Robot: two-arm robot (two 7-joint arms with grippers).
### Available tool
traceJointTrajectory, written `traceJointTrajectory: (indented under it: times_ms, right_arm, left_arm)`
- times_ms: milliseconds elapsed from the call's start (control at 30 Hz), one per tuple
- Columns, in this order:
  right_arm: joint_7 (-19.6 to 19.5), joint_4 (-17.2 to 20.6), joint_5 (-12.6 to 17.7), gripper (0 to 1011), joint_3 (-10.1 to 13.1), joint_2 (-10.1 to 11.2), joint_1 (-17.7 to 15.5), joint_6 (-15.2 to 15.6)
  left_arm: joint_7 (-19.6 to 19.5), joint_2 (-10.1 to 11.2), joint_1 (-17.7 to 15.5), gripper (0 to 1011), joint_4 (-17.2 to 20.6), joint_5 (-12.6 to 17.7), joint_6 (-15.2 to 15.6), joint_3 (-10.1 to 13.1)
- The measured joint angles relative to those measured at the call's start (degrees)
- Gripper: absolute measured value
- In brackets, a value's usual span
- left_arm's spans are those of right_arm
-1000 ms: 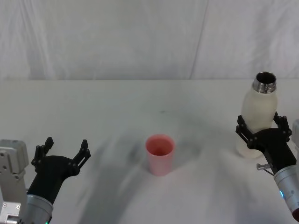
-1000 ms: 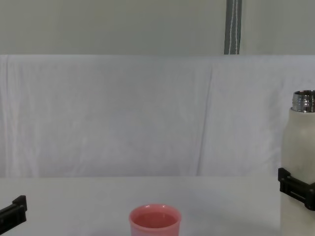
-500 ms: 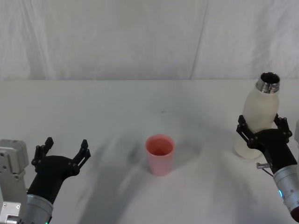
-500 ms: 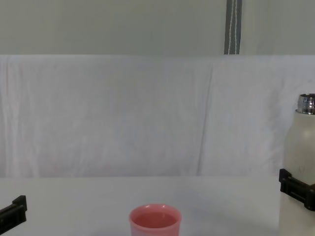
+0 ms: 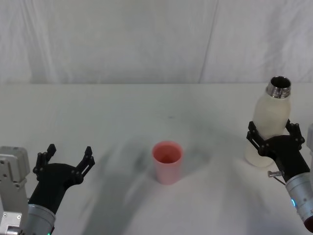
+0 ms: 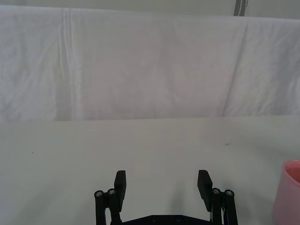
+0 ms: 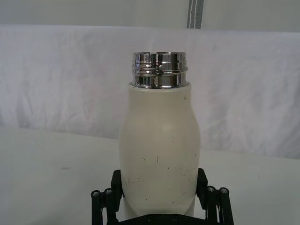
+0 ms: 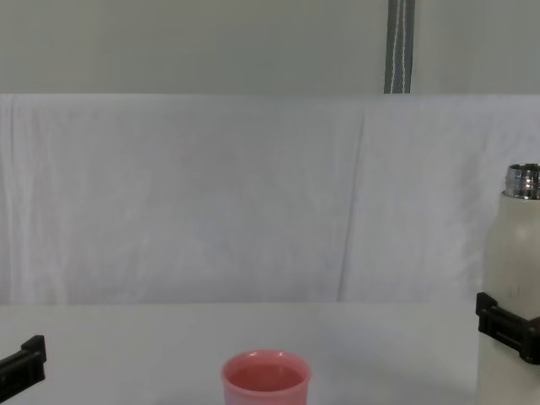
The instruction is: Grasp the thermos with one hand and pour water into the cup lid.
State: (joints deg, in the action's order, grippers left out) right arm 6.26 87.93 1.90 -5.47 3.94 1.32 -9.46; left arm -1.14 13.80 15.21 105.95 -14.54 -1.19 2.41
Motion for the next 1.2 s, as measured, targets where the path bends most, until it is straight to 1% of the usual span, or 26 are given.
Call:
traceJointTrajectory:
  times_ms: [433, 1200]
  right_arm:
    - [0.0, -0.4, -0.6, 950, -0.3, 0.3, 0.2, -0.2]
    - [-0.1, -0.6, -0.5, 950, -0.1, 0.3, 0.1, -0.5]
  left_arm:
    - [0.0, 0.0, 0.0, 1001, 0.0, 0.0, 0.0, 0.0]
    - [0.0, 0.0, 0.0, 1001, 0.0, 0.0, 0.0, 0.0]
